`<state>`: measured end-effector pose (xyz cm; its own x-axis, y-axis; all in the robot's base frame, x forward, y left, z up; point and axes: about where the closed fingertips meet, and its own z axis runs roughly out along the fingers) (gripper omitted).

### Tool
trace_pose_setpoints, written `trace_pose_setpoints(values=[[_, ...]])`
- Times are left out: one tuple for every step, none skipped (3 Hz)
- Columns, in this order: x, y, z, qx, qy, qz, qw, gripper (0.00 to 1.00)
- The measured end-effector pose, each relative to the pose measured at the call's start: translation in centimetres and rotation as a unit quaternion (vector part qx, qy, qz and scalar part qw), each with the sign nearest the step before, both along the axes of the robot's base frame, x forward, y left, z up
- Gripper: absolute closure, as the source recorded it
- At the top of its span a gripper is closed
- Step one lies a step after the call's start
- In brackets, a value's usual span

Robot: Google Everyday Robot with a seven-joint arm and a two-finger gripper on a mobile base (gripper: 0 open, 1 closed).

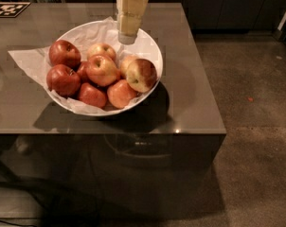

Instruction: Pick apple from white bowl

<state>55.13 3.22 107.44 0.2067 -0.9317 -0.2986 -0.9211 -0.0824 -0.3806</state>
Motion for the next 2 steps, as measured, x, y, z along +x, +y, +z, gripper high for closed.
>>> trace_pose_setpoints(values=[[-0.4,-0.1,-0.8,-0.004,0.022,-0.029,0.9993,0.00],[-2.5,-1.1,-2.9,-0.023,0.061,-0.082,0.9945,0.00]])
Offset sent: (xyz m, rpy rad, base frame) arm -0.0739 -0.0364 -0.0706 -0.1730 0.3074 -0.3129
